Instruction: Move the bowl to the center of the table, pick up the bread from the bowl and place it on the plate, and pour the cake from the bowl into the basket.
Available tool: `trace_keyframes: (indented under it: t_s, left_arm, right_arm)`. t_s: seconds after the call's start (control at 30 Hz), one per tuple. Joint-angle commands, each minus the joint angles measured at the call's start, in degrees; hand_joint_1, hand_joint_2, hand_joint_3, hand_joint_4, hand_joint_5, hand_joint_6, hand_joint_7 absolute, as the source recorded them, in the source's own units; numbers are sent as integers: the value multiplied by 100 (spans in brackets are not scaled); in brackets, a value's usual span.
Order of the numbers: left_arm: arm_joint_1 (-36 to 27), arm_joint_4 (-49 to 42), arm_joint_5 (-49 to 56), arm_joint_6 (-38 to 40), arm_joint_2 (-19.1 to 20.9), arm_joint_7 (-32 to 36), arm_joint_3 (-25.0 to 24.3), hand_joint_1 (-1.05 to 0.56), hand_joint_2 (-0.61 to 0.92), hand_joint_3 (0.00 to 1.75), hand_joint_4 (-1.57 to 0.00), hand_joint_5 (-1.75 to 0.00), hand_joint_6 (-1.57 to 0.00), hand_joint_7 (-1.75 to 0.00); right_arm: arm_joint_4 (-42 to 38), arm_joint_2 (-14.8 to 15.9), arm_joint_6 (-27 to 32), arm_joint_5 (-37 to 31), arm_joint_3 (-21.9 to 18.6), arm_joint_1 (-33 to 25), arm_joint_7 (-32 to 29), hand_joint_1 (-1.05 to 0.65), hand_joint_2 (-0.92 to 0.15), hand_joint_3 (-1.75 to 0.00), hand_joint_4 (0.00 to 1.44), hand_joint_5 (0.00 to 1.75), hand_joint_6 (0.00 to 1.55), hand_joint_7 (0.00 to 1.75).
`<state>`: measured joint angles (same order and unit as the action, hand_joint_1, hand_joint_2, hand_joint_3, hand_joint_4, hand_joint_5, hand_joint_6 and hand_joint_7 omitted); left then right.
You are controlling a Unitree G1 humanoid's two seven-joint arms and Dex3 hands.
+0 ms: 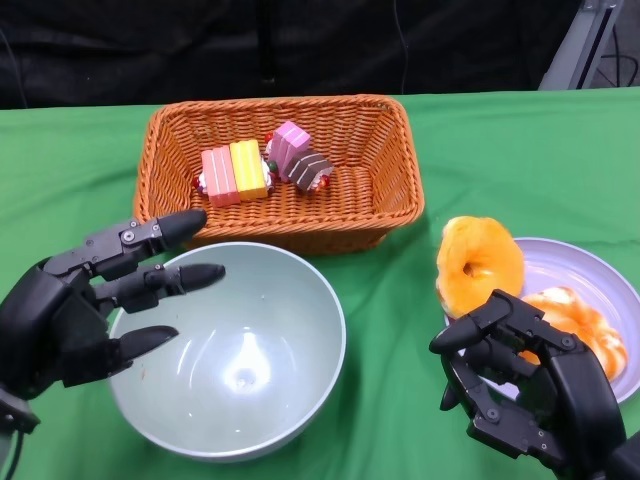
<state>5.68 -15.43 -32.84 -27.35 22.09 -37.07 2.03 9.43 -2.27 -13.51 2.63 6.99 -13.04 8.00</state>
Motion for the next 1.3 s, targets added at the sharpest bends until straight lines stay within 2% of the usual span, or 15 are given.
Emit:
trace_keyframes:
  t_s: [0.03,0.13,0.17,0.2,0.27,0.3,0.37,0.47,0.63,0.73,0.87,1.1,1.3]
  left_arm:
    - [-271,367,-180,348,-328,192,-354,-4,92,24,-72,-79,-81,-15]
    - [-458,680,-158,659,-625,456,-587,4,92,44,-70,-113,-99,-25]
    - [-497,761,-141,769,-688,517,-649,3,92,48,-69,-130,-101,-38]
    - [-523,823,-120,859,-737,549,-702,2,92,52,-67,-148,-89,-79]
    - [-537,810,19,855,-780,477,-783,4,92,58,-68,-163,-79,-113]
    - [-539,784,89,846,-772,407,-807,5,92,61,-69,-169,-75,-126]
    - [-557,754,204,890,-731,286,-825,8,91,65,-72,-173,-72,-140]
    - [-553,717,217,961,-728,46,-852,9,86,73,-75,-175,-72,-146]
    - [-521,620,213,973,-789,-356,-909,11,69,106,-81,-175,-74,-153]
    - [-513,596,234,1004,-775,-514,-923,10,62,116,-83,-175,-75,-156]
    - [-522,586,271,1019,-784,-616,-933,9,59,122,-83,-175,-75,-159]
    - [-528,570,413,921,-803,-730,-906,7,56,126,-80,-175,-73,-160]
    - [-489,510,468,845,-838,-789,-952,6,54,131,-78,-175,-71,-161]
  right_arm:
    - [88,50,-19,152,-83,-44,20,-6,-76,-74,69,163,61,132]
    - [104,79,-33,153,-100,-57,30,-6,-76,-74,69,164,61,132]
    - [106,85,-50,135,-104,-59,24,-6,-76,-74,69,164,61,132]
    - [107,89,-61,121,-106,-60,18,-6,-76,-74,69,164,61,132]
    - [121,90,-53,140,-111,-63,23,-6,-76,-74,70,164,61,132]
    - [128,97,-49,151,-113,-64,38,-5,-76,-74,70,164,61,132]
    - [128,121,-54,190,-118,-67,89,-5,-76,-75,69,165,61,132]
    - [90,149,-102,207,-129,-62,156,-5,-75,-76,69,164,61,133]
    - [60,192,-138,251,-133,-86,288,-5,-74,-78,71,162,62,132]
    - [139,211,-69,318,-100,-133,385,-5,-69,-86,71,162,63,130]
    - [183,246,-70,282,-84,-185,437,-7,-64,-93,72,162,65,129]
    - [295,279,15,348,-84,-228,498,-7,-63,-95,72,163,64,130]
    - [182,323,-200,318,-112,-188,538,-6,-60,-102,72,164,65,132]
